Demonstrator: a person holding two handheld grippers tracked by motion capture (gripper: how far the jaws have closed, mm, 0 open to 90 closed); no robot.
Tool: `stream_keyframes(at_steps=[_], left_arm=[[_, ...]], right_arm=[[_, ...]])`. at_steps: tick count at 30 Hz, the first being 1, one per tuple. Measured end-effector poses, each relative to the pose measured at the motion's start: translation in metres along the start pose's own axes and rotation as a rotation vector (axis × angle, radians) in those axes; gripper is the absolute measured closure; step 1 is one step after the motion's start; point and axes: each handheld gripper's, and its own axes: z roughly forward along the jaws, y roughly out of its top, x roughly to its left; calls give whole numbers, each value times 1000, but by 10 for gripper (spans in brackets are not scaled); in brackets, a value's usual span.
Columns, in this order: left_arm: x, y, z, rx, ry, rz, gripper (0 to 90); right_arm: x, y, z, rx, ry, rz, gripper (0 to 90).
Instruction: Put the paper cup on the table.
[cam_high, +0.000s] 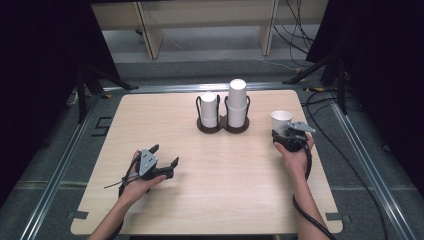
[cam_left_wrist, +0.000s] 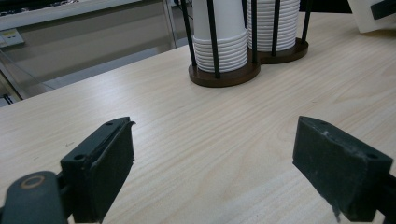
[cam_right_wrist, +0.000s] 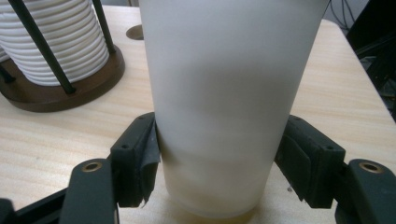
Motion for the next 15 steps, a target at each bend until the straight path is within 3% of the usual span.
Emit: stream_keyframes(at_steps=[8, 9, 12, 15], left_arm=[[-1, 0, -1, 16, 2, 7, 122], [0, 0, -1, 23, -2, 8, 122], [0, -1, 0, 9, -5, 8, 122], [0, 0, -1, 22, -2, 10, 122]], right_arm=[[-1, 1, 0, 34, -24, -13, 325], [3, 0, -1, 34, -12, 36, 325], [0, -1, 0, 29, -1, -11, 320], [1, -1, 0, 44, -13, -15, 269]])
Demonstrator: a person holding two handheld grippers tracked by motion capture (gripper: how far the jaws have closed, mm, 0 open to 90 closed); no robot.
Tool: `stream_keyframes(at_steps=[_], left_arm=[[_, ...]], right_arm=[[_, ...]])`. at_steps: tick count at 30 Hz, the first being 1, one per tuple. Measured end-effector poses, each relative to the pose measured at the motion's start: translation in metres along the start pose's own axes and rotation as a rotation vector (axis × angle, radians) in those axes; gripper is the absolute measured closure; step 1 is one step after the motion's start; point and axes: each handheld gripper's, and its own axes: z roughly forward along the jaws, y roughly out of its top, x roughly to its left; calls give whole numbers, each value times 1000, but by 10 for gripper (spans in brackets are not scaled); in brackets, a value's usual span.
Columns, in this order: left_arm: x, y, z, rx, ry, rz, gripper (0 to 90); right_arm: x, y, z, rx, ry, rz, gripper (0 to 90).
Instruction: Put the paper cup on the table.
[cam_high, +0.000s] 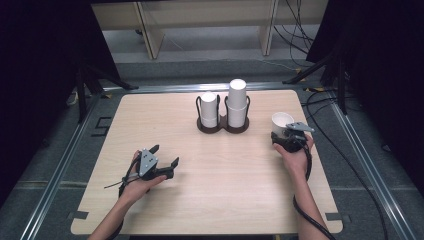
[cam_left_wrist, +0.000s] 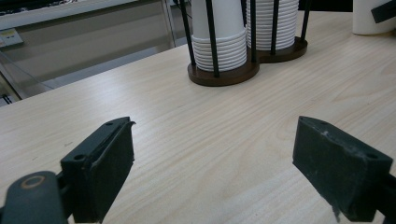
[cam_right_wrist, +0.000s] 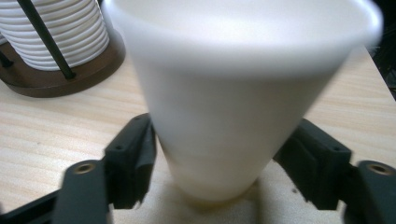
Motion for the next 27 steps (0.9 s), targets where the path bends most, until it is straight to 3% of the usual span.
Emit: stream_keyframes(at_steps=[2, 4, 5, 6, 8, 12, 13, 14, 15, 17, 20, 21, 22, 23, 24, 25, 26, 27], left_arm=[[0, 0, 0, -3, 5, -2, 122], [0, 0, -1, -1, 4, -3, 122], [0, 0, -1, -1, 3, -3, 122], [0, -1, 1, -15, 3, -5, 122], [0, -1, 1, -20, 4, -7, 122], [0, -1, 0, -20, 7, -6, 123], [0, -1, -1, -10, 8, -5, 123], [0, -1, -1, -11, 9, -5, 123], [0, -1, -1, -11, 8, -5, 123], [0, -1, 0, -24, 9, -10, 123], [0, -1, 0, -25, 8, -10, 123], [0, -1, -1, -14, 8, -9, 123], [0, -1, -1, -13, 8, -9, 123], [1, -1, -2, -7, 8, -9, 123], [1, -1, -2, -8, 8, -10, 123], [1, -1, -2, -8, 8, -11, 123], [1, -1, -2, -15, 11, -14, 123], [1, -1, -2, -13, 11, -15, 124]], right_arm=[[0, 0, 0, 1, -13, 12, 170], [0, 0, 0, -5, -5, 25, 164], [0, 0, 0, -14, -20, 0, 154], [0, 0, 0, -3, -26, 10, 154], [2, 0, -5, 1, 2, 27, 152], [2, -3, -9, -12, -21, 10, 153], [6, -4, -14, 8, -24, 56, 153], [4, -5, -14, -5, -37, 26, 153], [2, -6, -16, -6, -18, 9, 153], [4, -10, -23, 2, -27, 32, 152], [3, -14, -29, 2, -27, -3, 152], [7, -15, -34, 22, -19, 29, 152], [5, -17, -36, -4, 5, 5, 153], [6, -18, -39, 9, -8, -1, 152], [6, -20, -43, 12, 14, 4, 152], [9, -23, -45, -11, -2, 22, 153], [9, -24, -47, 12, -3, 10, 152], [10, -26, -50, -2, -20, 0, 152]])
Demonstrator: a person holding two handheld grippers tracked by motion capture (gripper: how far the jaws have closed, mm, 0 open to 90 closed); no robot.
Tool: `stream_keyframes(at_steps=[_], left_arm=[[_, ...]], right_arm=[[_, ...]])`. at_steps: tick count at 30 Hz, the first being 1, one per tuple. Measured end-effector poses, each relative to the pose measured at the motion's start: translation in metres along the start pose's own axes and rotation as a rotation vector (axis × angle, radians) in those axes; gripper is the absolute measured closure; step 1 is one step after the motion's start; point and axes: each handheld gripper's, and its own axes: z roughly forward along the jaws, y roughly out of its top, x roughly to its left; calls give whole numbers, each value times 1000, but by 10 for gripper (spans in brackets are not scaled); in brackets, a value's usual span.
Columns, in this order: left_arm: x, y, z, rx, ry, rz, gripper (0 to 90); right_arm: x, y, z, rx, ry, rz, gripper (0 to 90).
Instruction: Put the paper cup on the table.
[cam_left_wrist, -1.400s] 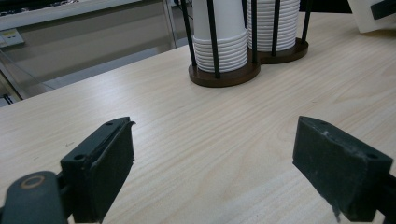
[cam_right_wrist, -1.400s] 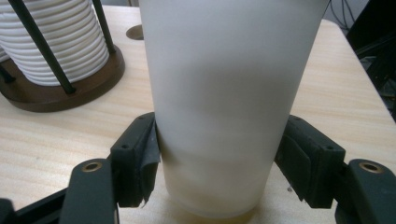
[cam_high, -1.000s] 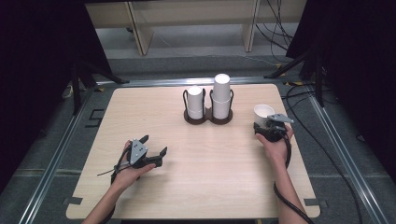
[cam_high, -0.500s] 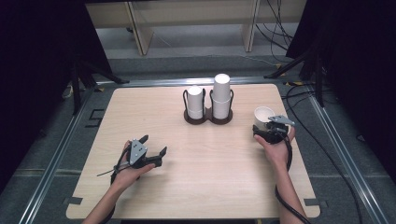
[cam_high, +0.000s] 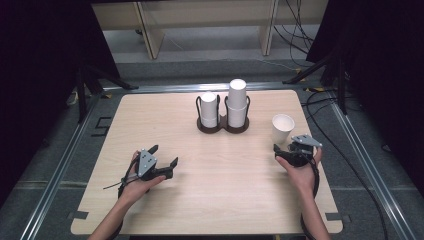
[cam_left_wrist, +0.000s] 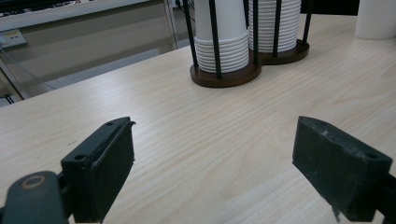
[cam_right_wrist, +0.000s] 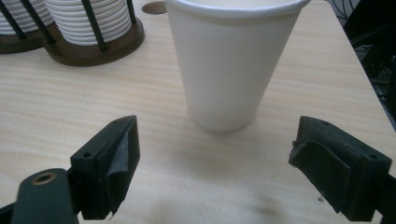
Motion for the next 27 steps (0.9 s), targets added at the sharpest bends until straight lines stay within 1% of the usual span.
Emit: stream_keyframes(at_steps=[1, 4, 5, 6, 8, 9, 10, 11, 13, 14, 15, 16, 17, 18, 19, 20, 21, 22, 23, 24, 25, 26, 27], left_arm=[[0, 0, 0, 0, 0, 1, 124], [0, 0, 0, 0, 1, 2, 124], [0, 0, 0, 0, 0, 2, 124], [0, 0, 0, -1, 1, 1, 124], [0, 0, 0, -1, 2, 1, 124], [0, 0, 0, -1, 3, 1, 124], [0, 0, 0, -1, 3, 0, 125], [0, 0, 0, -1, 2, 0, 125], [0, 0, 0, -1, 3, -1, 125], [0, 0, 0, 0, 2, -1, 125], [0, 0, 0, 0, 3, -2, 125], [0, 0, 0, 0, 3, -3, 125], [0, 0, 0, 0, 3, -3, 126], [0, 0, 0, 0, 3, -2, 125], [0, 0, 0, 0, 4, -1, 126], [0, 0, 0, 0, 4, -1, 126], [0, 0, 0, 0, 3, 1, 126], [0, 0, 0, 0, 3, 1, 126], [0, 0, 0, -1, 3, 1, 126], [0, 0, 0, -1, 4, 0, 126], [0, 0, 0, -1, 3, -1, 126], [0, 0, 0, 0, 3, -2, 126], [0, 0, 0, 0, 3, -4, 126]], right_arm=[[0, -2, -3, -7, 20, 1, 153], [1, -5, -11, -33, 18, 4, 152], [4, -7, -15, -32, 13, 36, 152], [2, -7, -18, -50, 34, 26, 152], [3, -9, -22, -58, 35, 27, 152], [4, -10, -24, -64, 33, 49, 152], [3, -10, -26, -64, 42, 32, 152], [3, -11, -28, -76, 31, 25, 152], [4, -13, -31, -82, 50, 30, 152], [4, -14, -33, -77, 56, 28, 152], [6, -17, -36, -82, 61, 54, 152], [5, -18, -37, -86, 53, 30, 152], [6, -20, -37, -98, 62, 43, 152], [7, -22, -40, -83, 53, 37, 152], [6, -23, -42, -85, 52, 21, 152], [7, -25, -43, -90, 62, 36, 152], [9, -26, -44, -113, 53, 44, 152], [8, -27, -47, -100, 63, 33, 152], [11, -28, -48, -105, 59, 49, 152], [11, -28, -51, -96, 70, 35, 152], [11, -29, -52, -103, 68, 26, 152], [12, -30, -54, -117, 66, 34, 151], [14, -31, -56, -115, 74, 40, 152]])
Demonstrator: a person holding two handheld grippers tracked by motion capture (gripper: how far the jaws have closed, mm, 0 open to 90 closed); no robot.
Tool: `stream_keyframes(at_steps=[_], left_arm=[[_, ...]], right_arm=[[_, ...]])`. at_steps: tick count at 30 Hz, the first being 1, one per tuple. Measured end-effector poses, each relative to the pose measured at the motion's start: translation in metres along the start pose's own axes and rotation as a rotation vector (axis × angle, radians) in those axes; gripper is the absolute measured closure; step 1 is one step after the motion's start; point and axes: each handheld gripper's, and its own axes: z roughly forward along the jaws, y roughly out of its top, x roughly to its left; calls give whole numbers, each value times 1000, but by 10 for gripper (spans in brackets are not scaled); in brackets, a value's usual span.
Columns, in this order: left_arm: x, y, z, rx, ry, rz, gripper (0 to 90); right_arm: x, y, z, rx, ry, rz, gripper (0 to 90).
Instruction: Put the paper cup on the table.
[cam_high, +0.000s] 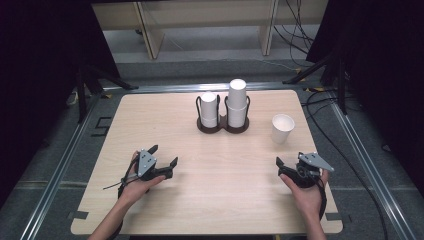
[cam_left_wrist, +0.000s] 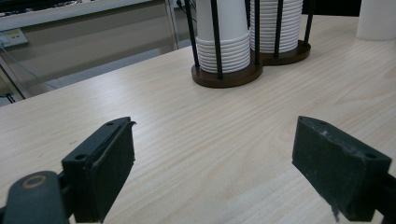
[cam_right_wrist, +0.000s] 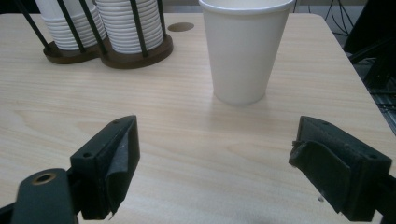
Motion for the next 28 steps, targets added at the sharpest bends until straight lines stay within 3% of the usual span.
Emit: stream_keyframes(at_steps=[2, 3, 4, 5, 9, 12, 16, 17, 20, 22, 24, 28], left_arm=[[0, 0, 0, 0, 1, -1, 126], [0, 0, 0, 0, 1, -1, 127], [0, 0, 0, 0, 1, 0, 127], [0, 0, 0, 0, 0, -1, 127], [0, 0, 0, -2, 0, -5, 127], [1, 0, 0, -1, -1, -6, 127], [1, 0, 0, 9, -4, -4, 128], [1, 0, 0, 9, -4, -4, 128], [1, 0, 1, 4, -3, -4, 128], [1, 0, 0, 11, -7, -5, 128], [1, 0, 1, 7, -5, -8, 128], [1, 0, 1, 6, -6, -8, 128]], right_arm=[[3, -2, -4, -14, -4, -3, 152], [4, -3, -6, -13, 20, 4, 151], [5, -4, -9, -11, -5, -13, 151], [7, -5, -10, -15, -14, 1, 151], [8, -8, -17, -36, -15, -9, 151], [9, -11, -19, -41, 33, 21, 152], [10, -13, -19, -63, 8, 29, 152], [8, -13, -18, -70, -3, -8, 152], [8, -14, -20, -59, -1, 25, 152], [5, -14, -20, -68, 18, 21, 151], [4, -14, -21, -71, -10, 15, 151], [3, -13, -23, -57, -16, 13, 151]])
